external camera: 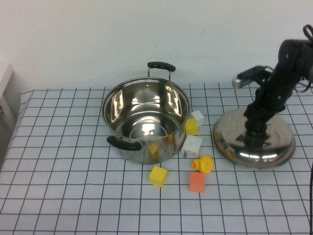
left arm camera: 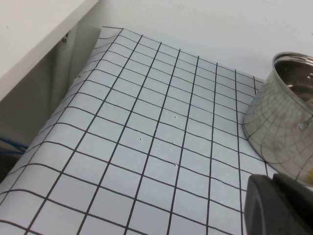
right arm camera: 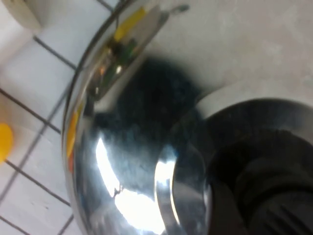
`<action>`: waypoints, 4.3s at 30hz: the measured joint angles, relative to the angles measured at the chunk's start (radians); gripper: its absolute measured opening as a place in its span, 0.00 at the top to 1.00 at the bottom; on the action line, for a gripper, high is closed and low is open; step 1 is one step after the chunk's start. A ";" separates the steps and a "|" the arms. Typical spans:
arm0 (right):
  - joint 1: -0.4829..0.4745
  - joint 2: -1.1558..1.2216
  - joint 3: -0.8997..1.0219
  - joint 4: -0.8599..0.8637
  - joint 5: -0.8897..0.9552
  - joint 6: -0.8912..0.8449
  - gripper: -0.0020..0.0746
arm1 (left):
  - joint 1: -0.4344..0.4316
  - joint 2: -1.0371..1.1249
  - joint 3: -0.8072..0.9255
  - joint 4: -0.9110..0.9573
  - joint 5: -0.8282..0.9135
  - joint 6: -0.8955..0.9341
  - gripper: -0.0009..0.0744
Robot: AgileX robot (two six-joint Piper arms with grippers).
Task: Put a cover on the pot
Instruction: Pick up the pot lid, then place the pot lid on the pot
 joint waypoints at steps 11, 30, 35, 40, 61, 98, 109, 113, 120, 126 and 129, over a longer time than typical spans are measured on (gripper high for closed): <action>0.046 -0.077 -0.329 0.120 0.093 0.009 0.52 | 0.000 0.000 0.000 0.000 0.000 0.000 0.99; 0.379 -0.082 -0.369 0.092 -0.055 -0.076 0.52 | 0.000 0.000 0.000 0.000 0.000 -0.002 0.99; 0.379 -0.077 -0.369 0.088 -0.068 -0.069 0.52 | 0.000 0.000 0.000 0.000 0.000 -0.002 0.99; 0.379 -0.077 -0.369 0.088 -0.068 -0.066 0.52 | 0.000 0.000 0.000 0.000 0.000 -0.002 0.99; 0.451 -0.077 -0.367 0.147 -0.056 -0.078 0.52 | 0.000 0.000 0.000 0.000 0.000 -0.002 0.99; 0.541 -0.080 -0.367 0.050 -0.002 0.211 0.52 | 0.000 0.000 0.000 0.000 0.000 0.001 0.99; 0.674 -0.098 -0.367 -0.243 -0.291 0.551 0.52 | 0.000 0.000 0.000 0.000 0.000 0.001 0.99; 0.698 -0.098 -0.366 -0.379 -0.331 0.691 0.52 | 0.000 0.000 0.000 0.000 0.000 0.001 0.99; 0.717 -0.098 -0.366 -0.369 -0.422 0.704 0.52 | 0.000 0.000 0.000 0.000 0.000 -0.002 0.99; 0.724 -0.098 -0.366 -0.265 -0.470 0.567 0.52 | 0.000 0.000 0.000 0.000 0.000 -0.002 0.99; 0.724 -0.098 -0.366 -0.223 -0.437 0.493 0.52 | 0.000 0.000 0.000 0.000 0.000 -0.002 0.99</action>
